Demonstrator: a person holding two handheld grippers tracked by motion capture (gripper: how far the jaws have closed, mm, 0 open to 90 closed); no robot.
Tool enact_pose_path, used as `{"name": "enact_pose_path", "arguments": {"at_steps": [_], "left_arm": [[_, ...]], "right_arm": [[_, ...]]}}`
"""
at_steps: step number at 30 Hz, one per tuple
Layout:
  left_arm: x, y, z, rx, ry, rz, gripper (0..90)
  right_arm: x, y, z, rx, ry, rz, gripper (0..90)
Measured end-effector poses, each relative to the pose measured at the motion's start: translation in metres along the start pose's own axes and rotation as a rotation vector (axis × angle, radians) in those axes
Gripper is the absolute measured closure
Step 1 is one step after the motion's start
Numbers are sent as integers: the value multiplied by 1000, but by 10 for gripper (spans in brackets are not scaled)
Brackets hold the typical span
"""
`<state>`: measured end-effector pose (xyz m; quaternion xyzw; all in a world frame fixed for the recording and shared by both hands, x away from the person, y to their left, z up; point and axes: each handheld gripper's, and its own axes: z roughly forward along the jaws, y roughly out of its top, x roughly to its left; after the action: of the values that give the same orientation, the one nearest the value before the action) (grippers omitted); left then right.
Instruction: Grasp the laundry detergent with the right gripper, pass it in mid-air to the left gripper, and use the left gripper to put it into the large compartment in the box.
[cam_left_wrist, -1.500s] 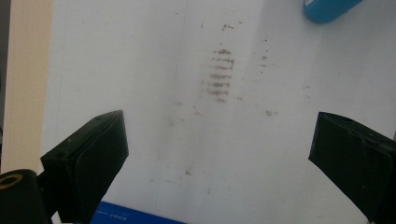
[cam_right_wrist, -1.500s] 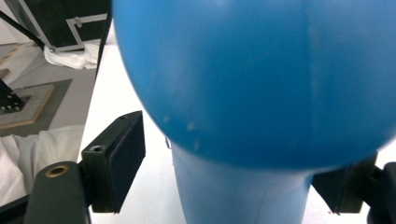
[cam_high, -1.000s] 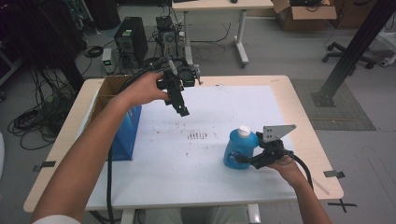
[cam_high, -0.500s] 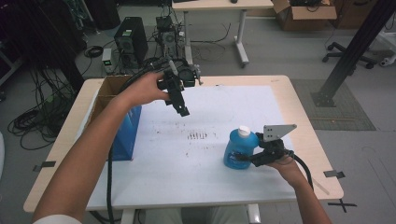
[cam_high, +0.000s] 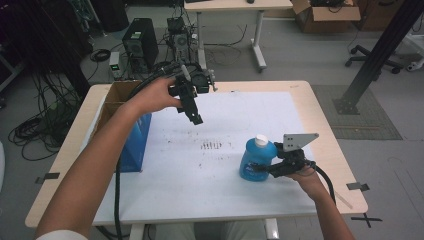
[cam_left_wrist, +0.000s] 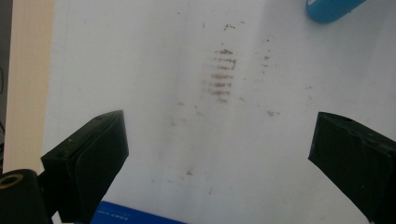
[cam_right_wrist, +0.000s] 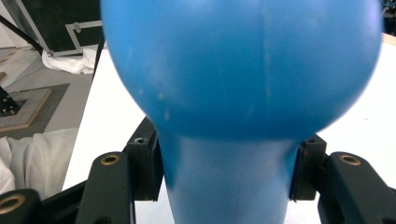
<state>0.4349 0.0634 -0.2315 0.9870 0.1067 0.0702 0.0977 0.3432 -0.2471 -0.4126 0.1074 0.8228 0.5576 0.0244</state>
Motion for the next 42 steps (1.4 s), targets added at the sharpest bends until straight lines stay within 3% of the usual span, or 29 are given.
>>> {"name": "enact_pose_path", "arguments": {"at_steps": [8,15,25,42], "left_arm": [[-1,-2,-3,-8,3,-5,49],[-11,-1,-6,7,8,27,51],[-20,-3,-15,-3,10,32,53],[-46,-2,-24,34,14,50,55]], "right_arm": [[2,0,-1,-5,-13,-7,434],[4,2,-4,-17,-10,-8,438],[8,15,-11,-18,-8,-16,437],[19,41,-19,3,-7,-37,437]]}}
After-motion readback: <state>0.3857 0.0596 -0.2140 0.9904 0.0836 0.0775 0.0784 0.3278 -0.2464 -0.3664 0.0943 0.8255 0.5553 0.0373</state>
